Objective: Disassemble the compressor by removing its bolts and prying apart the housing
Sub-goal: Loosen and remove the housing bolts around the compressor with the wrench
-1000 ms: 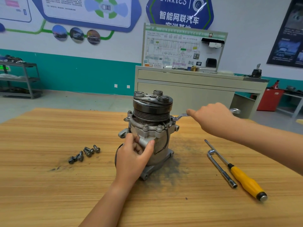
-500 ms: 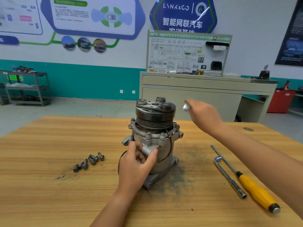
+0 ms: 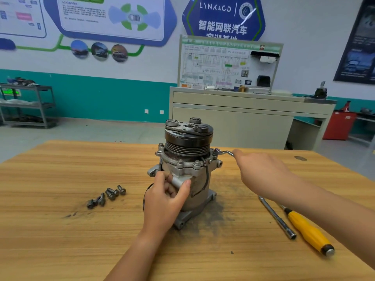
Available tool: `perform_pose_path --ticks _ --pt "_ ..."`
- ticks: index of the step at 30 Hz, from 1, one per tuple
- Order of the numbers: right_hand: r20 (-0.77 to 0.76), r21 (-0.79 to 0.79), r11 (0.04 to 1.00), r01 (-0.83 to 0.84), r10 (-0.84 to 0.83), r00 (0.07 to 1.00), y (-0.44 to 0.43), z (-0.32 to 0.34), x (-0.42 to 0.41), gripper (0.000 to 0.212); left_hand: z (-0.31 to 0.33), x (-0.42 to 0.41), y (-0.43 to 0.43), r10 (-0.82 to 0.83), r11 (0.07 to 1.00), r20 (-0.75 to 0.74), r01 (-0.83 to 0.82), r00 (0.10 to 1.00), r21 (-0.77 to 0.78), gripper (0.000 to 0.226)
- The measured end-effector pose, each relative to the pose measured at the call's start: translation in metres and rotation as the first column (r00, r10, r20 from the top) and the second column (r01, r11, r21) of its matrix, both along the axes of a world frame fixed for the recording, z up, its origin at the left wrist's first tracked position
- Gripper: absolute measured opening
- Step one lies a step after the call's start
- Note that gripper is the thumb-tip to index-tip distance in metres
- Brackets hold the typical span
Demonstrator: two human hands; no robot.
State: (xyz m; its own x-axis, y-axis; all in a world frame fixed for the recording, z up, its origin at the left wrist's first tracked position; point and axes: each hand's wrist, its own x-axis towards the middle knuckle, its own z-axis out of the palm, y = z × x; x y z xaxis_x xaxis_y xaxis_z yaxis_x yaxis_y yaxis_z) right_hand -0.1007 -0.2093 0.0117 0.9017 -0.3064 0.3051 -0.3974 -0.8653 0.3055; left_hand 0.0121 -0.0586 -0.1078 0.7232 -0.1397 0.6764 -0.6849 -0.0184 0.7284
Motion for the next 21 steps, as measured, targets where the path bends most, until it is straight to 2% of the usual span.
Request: perform_pose_path --ticks 4,9,14,18,21 --pt "-0.141 -0.165 0.986 -0.015 -0.008 0.990 0.015 0.014 0.005 0.039 0.000 0.000 0.000 -0.015 1.000 -0.007 0.015 1.000 -0.007 0.028" --pt "-0.284 -0.385 0.919 -0.084 -0.032 0.958 0.021 0.017 0.008 0.054 0.001 -0.003 0.000 -0.022 1.000 -0.022 0.021 1.000 -0.016 0.026" --pt "-0.329 -0.361 0.929 -0.079 -0.048 0.943 0.003 0.032 0.011 0.023 0.002 -0.003 0.001 -0.034 0.999 -0.032 0.034 0.999 -0.016 0.025" --pt "-0.331 -0.309 0.951 -0.016 -0.092 0.939 -0.006 0.028 0.021 0.027 0.002 -0.002 0.001 -0.033 0.999 -0.032 0.032 0.999 -0.021 0.025" --pt "-0.257 -0.311 0.950 -0.025 -0.059 0.965 -0.019 0.025 0.033 0.029 0.000 -0.002 0.000 -0.037 0.999 -0.027 0.036 0.999 -0.019 0.027"
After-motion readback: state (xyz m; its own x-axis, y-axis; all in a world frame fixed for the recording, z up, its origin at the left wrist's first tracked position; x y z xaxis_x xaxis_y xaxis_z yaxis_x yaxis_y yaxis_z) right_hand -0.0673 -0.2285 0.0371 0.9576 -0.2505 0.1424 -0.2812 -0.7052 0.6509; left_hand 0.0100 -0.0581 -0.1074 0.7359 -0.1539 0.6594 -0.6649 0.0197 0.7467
